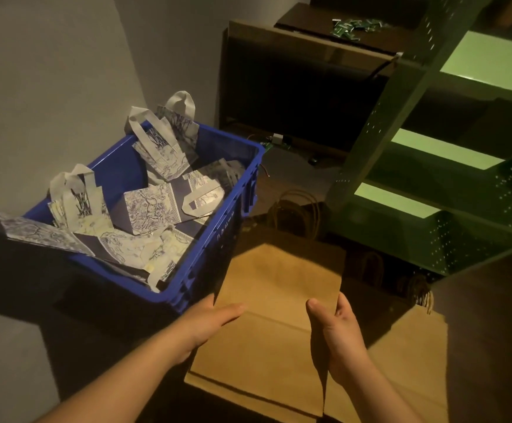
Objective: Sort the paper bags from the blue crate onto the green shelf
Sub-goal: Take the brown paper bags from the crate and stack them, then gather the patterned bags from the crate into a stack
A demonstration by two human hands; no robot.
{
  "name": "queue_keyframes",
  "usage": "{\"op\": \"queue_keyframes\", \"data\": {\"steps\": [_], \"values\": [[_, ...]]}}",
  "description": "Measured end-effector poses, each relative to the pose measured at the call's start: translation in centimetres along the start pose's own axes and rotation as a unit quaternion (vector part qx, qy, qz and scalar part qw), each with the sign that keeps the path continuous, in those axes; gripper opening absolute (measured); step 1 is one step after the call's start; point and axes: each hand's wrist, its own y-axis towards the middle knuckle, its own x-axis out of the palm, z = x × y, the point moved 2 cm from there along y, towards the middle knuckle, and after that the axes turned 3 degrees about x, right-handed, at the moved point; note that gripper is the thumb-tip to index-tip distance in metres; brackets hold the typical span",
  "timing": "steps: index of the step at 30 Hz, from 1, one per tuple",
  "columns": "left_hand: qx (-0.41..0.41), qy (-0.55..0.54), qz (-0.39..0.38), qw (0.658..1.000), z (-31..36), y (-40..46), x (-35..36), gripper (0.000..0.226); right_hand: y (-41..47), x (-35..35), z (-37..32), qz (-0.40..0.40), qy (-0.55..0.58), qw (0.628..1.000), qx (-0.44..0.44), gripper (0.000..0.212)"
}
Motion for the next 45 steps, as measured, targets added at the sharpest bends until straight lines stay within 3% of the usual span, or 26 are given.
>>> {"op": "queue_keyframes", "data": {"steps": [2,6,9,12,15,18,19,21,23,25,27,30,34,39,45], "values": [[-0.035,-0.015,-0.009,0.999,-3.2,1.2,-0.3,0.103,0.6,0.3,0.6,0.002,0.003,1.000,0.005,0.041],[-0.090,-0.054,0.004,0.994,-8.6,3.9,-1.2,0.113,2.0,1.0,1.5,-0.003,0.016,0.999,0.045,0.083],[-0.093,-0.096,0.012,0.991,-7.8,2.4,-1.0,0.112,3.1,1.7,2.1,0.009,-0.005,0.997,0.070,0.092],[-0.080,-0.133,0.035,0.987,-6.3,0.9,-0.3,0.124,4.3,2.5,2.6,0.021,-0.034,0.997,0.069,0.084],[-0.083,-0.158,0.066,0.982,-6.3,1.0,0.3,0.123,5.1,3.3,2.9,0.038,-0.093,0.991,0.085,0.060],[-0.085,-0.199,0.109,0.970,-7.3,2.0,0.7,0.127,5.4,3.5,3.7,0.049,-0.157,0.981,0.103,0.055],[-0.088,-0.219,0.122,0.964,-7.1,1.9,0.9,0.125,5.3,3.6,3.9,0.054,-0.175,0.978,0.102,0.057],[-0.084,-0.259,0.165,0.948,-6.4,1.4,1.5,0.095,5.3,3.6,4.4,0.059,-0.204,0.972,0.098,0.059],[-0.087,-0.284,0.228,0.927,-6.8,1.6,2.2,0.063,5.4,3.9,4.9,0.053,-0.220,0.969,0.097,0.058],[-0.107,-0.308,0.298,0.897,-7.4,1.8,2.7,0.054,5.4,4.2,5.0,0.058,-0.250,0.962,0.093,0.059],[-0.122,-0.377,0.359,0.845,-7.5,1.5,3.0,0.054,5.4,4.3,5.2,0.072,-0.280,0.953,0.088,0.061],[-0.161,-0.508,0.344,0.773,-6.8,1.2,3.4,0.060,5.3,4.4,5.4,0.072,-0.306,0.946,0.084,0.060],[-0.153,-0.576,0.325,0.734,-6.6,2.1,3.4,0.065,5.4,4.2,5.7,0.060,-0.320,0.942,0.083,0.061],[-0.132,-0.586,0.294,0.744,-7.6,3.9,4.1,0.078,5.1,4.2,5.7,0.029,-0.305,0.948,0.083,0.063],[-0.150,-0.551,0.318,0.757,-5.6,1.2,3.6,0.059,4.4,4.3,5.6,0.072,-0.317,0.945,0.045,0.064]]}}
